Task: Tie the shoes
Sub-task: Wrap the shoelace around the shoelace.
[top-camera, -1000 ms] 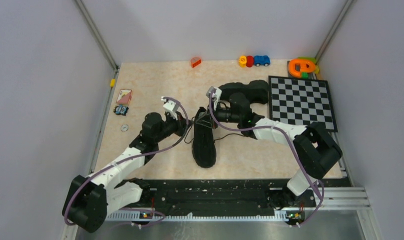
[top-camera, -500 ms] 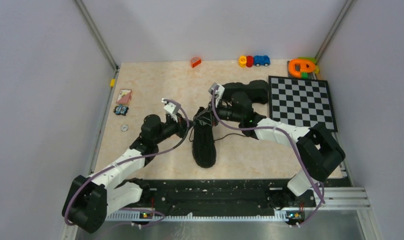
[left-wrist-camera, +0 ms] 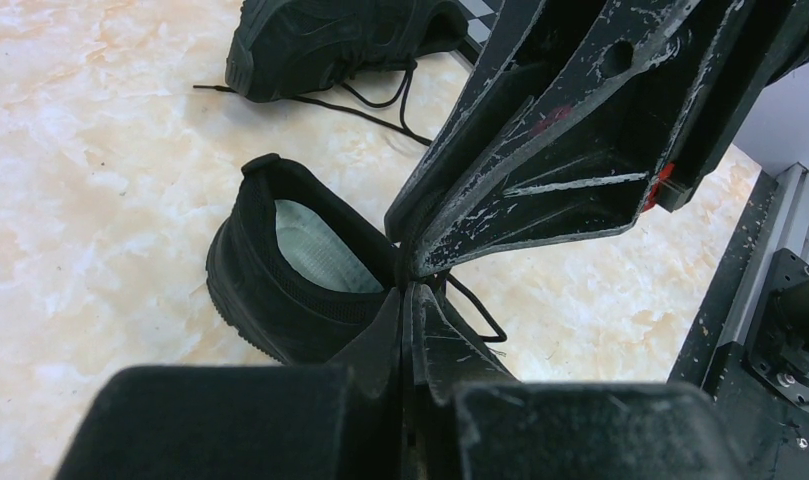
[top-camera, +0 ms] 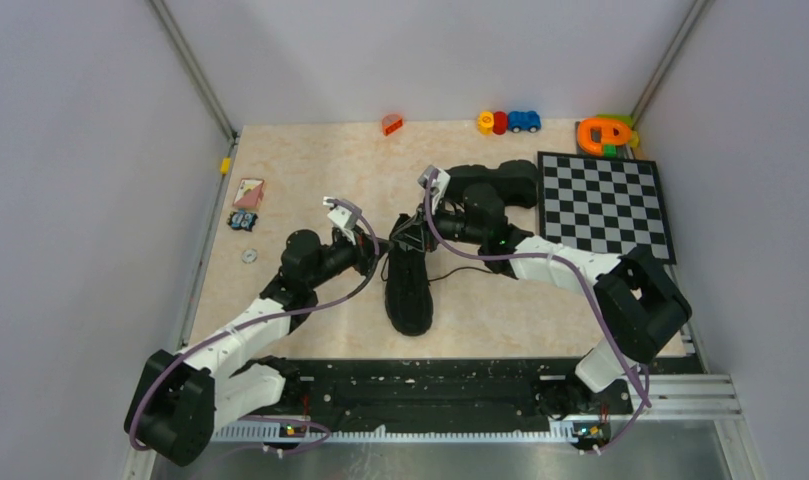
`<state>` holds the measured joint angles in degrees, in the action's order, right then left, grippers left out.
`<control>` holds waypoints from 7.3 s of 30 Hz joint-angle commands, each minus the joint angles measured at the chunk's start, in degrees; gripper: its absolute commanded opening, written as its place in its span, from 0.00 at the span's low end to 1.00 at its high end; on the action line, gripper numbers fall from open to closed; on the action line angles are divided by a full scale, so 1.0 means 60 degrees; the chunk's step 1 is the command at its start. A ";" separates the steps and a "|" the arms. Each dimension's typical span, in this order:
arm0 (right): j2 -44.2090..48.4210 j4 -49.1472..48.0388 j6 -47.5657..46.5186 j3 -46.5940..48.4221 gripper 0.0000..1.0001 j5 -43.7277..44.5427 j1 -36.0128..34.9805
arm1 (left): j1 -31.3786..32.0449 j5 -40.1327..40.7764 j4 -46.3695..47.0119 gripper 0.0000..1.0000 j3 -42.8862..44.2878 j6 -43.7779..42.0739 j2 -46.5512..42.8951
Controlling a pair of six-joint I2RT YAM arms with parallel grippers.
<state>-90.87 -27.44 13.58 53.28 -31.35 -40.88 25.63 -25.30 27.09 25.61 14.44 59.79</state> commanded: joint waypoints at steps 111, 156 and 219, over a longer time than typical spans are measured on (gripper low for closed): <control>0.0673 0.1447 0.0645 0.1306 0.00 0.0359 -0.0116 | 0.1538 0.2334 0.0956 0.89 0.0629 -0.0149 0.0750; 0.0688 0.1861 0.0610 0.1182 0.00 0.1132 -0.0115 | 0.1912 0.2613 0.1505 0.27 0.0165 -0.1382 0.0815; 0.2178 0.2488 1.7481 -0.4181 0.75 0.9412 -0.2182 | 0.1055 0.0507 0.1669 0.00 -0.0395 -0.2003 0.0752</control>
<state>-73.76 -11.03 105.41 24.51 19.49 -53.15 32.23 -22.20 33.39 24.25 2.59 66.96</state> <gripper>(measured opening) 0.773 0.013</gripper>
